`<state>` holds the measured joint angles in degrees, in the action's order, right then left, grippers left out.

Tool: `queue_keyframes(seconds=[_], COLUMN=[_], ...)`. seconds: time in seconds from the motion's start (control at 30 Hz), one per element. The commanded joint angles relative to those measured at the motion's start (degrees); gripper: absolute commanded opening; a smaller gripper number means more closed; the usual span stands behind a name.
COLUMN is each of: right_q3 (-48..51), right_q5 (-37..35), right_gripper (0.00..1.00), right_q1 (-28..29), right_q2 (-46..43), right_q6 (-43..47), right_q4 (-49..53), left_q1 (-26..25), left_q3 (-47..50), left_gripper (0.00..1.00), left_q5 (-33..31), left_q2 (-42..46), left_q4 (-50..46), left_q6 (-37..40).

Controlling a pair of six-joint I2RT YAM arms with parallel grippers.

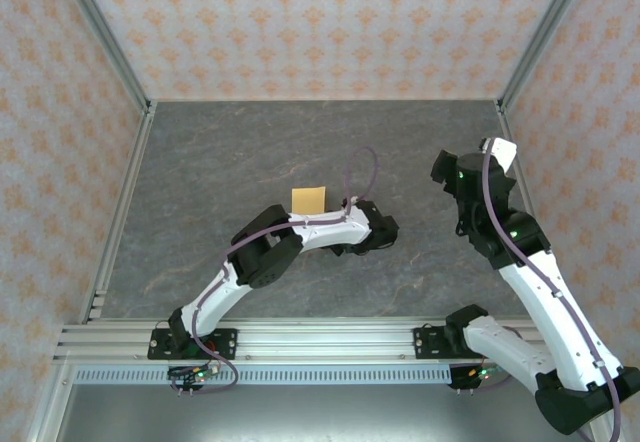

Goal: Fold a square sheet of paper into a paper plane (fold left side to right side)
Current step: Turn over the paper at the center of the table, then third fold the triangle at the center of the table.

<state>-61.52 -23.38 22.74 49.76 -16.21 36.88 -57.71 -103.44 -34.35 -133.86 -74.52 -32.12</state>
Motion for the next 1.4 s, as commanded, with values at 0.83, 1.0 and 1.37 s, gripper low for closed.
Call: queue_keyframes(seconds=[0.83,1.0,1.37], right_q3=[0.3,-1.8,-12.5], right_q5=[33.5,47.5,53.6], right_gripper=[0.78,0.46,0.10], right_q1=[0.4,4.0,9.3], right_q2=[15.6,31.2,57.9], right_q6=[-1.1,-7.1,-13.6], right_q4=[-8.4,-17.1,-27.9], left_q1=[21.3,32.0,39.5], left_q3=[33.1,45.3,57.7], left_gripper=[0.61,0.63,0.64], left_q5=[49.0,58.0,66.0], left_q2=[43.1,48.4,47.3], left_q4=[40.5,51.3,64.6], left_q6=[3.6,-2.2,-7.3])
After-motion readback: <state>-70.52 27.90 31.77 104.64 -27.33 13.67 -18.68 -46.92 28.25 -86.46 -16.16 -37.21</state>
